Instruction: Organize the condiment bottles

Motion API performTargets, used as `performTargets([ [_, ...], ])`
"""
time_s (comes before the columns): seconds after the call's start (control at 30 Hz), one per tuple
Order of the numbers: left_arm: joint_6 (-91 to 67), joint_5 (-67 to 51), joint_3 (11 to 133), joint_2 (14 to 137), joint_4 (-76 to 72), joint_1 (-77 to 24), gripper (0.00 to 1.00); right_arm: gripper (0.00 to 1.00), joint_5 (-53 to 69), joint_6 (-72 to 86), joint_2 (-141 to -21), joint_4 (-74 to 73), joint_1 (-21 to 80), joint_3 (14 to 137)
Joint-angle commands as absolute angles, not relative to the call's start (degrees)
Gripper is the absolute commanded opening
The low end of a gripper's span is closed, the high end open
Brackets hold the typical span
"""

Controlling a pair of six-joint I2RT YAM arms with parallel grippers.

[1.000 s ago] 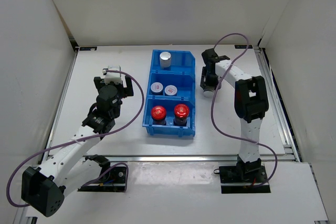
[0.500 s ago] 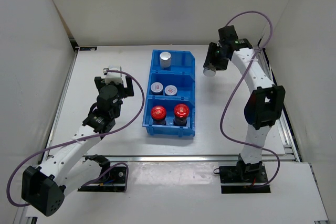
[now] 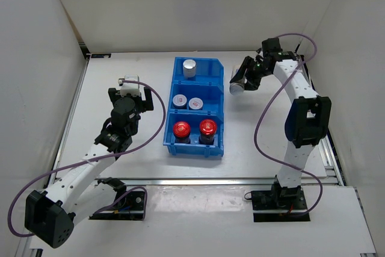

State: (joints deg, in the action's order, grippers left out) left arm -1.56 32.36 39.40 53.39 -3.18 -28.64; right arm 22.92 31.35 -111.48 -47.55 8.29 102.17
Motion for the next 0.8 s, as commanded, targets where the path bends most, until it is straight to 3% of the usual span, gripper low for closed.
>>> performTargets([
  [0.0, -2.37, 31.64, 41.48, 53.17, -2.99, -28.92, 1.0, 0.0, 37.05, 36.82, -107.4, -38.34, 5.89, 99.76],
  [0.33, -2.37, 31.64, 41.48, 53.17, -2.99, -28.92, 1.0, 0.0, 51.06, 50.53, -108.46, -22.5, 3.78, 96.59],
  [0.57, -2.37, 31.64, 41.48, 52.65, -2.99, -28.92, 1.0, 0.0, 35.71, 36.49, -108.46, -39.63, 3.78, 101.34],
  [0.77, -2.37, 31.64, 41.48, 52.65, -2.99, -28.92, 1.0, 0.0, 26.11, 27.79, -107.93, -42.63, 3.78, 93.52],
])
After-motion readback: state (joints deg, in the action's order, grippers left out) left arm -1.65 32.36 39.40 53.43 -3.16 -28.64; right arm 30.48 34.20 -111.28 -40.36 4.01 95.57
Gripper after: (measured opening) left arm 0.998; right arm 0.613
